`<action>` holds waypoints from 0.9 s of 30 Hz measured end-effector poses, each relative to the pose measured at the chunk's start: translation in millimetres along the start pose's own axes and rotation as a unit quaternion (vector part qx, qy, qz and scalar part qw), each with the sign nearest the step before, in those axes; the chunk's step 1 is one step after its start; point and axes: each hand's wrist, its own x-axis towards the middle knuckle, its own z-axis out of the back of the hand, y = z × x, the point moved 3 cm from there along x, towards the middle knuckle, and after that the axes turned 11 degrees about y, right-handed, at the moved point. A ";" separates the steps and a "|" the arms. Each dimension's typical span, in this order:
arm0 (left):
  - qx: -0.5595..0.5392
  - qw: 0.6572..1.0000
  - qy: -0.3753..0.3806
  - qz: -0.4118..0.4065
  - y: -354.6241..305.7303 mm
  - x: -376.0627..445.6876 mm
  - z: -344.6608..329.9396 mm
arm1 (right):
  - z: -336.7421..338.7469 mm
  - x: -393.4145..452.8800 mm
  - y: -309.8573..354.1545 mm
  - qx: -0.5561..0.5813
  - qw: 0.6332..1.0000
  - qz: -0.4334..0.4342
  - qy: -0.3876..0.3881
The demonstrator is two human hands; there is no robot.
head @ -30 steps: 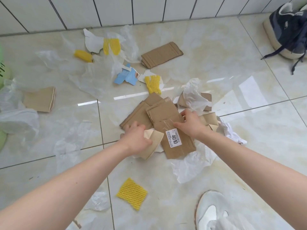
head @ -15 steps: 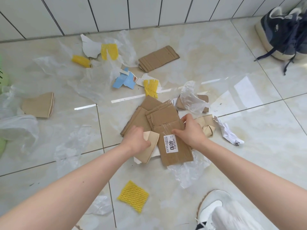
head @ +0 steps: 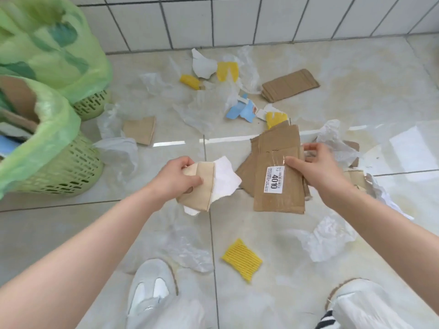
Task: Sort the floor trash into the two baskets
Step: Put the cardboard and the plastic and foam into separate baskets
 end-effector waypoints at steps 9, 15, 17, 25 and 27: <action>-0.059 0.981 -0.172 -0.063 17.7 -56.7 93.6 | -80.2 0.1 52.2 -0.077 0.982 0.024 0.173; -0.075 0.924 -0.356 -0.119 9.0 -101.4 160.5 | -150.7 8.1 122.9 0.007 0.966 0.044 0.253; -0.065 0.898 -0.413 -0.135 6.0 -118.9 182.5 | -176.6 4.8 147.8 0.018 0.959 0.064 0.274; -0.112 0.827 -0.547 -0.060 48.1 -162.3 258.7 | -278.2 -14.7 216.6 0.068 0.929 0.126 0.341; -0.101 0.812 -0.573 -0.047 59.8 -168.2 268.6 | -299.8 -16.6 228.1 0.086 0.929 0.131 0.336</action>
